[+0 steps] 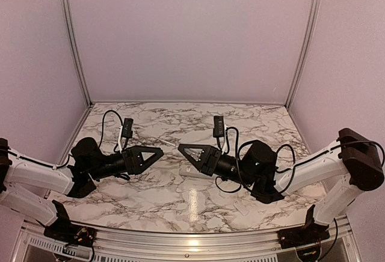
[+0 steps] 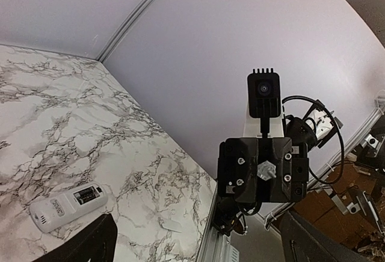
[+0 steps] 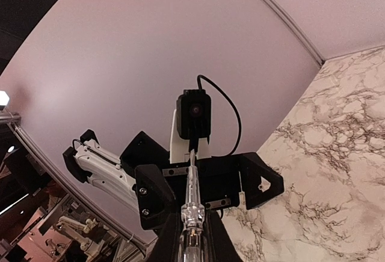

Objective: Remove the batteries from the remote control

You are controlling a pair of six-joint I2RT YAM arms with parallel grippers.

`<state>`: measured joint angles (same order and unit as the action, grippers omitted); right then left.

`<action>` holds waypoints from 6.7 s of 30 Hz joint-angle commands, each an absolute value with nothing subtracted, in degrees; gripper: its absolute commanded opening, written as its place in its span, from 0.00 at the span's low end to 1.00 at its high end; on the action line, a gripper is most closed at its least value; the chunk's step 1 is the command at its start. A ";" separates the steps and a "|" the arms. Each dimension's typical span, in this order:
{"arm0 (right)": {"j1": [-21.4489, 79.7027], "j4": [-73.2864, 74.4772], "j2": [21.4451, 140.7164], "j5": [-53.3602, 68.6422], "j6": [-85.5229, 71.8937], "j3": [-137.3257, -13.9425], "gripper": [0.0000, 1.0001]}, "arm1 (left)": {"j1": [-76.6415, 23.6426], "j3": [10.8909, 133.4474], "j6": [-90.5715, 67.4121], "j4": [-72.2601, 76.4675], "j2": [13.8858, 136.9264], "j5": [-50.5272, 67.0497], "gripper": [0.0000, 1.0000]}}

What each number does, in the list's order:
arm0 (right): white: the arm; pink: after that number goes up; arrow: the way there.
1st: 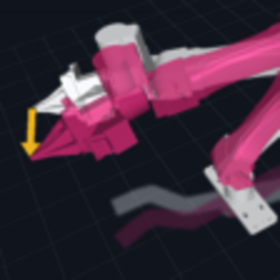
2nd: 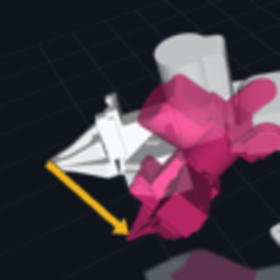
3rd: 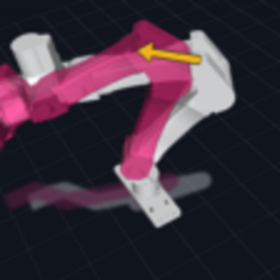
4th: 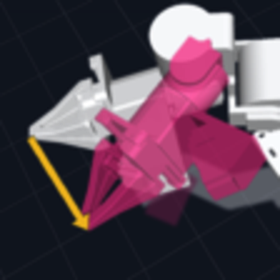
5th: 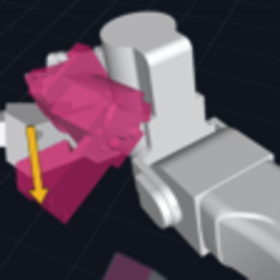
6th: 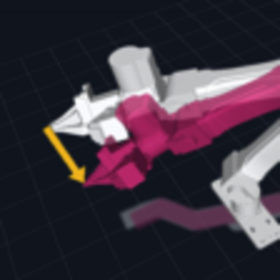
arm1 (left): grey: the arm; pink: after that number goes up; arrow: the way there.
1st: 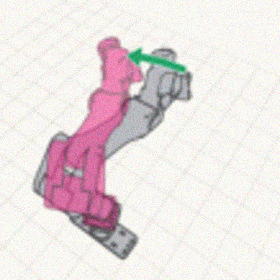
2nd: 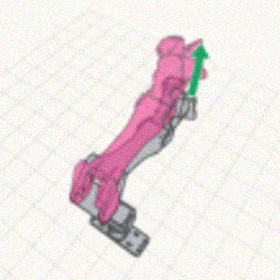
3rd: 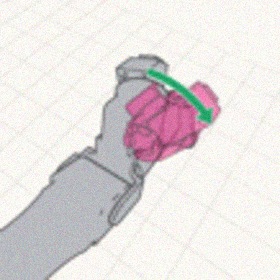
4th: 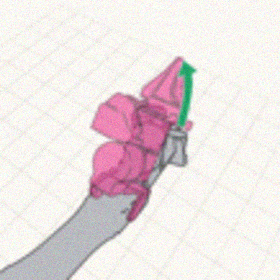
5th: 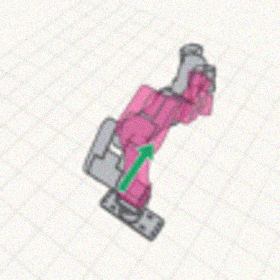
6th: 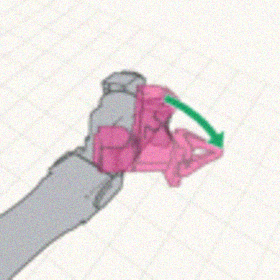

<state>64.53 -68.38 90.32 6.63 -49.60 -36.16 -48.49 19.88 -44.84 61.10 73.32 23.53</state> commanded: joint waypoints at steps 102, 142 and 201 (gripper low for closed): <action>52.07 35.09 95.06 -5.18 -11.37 -66.71 0.00 | -49.73 51.98 -28.78 21.25 111.61 9.40 0.56; 52.12 37.80 98.30 -0.72 -7.13 -69.53 0.00 | -51.10 54.67 -25.10 17.89 113.12 9.37 0.47; 47.28 23.87 90.69 13.80 -5.88 -56.21 0.00 | -51.09 54.84 -24.70 17.23 112.85 10.59 0.41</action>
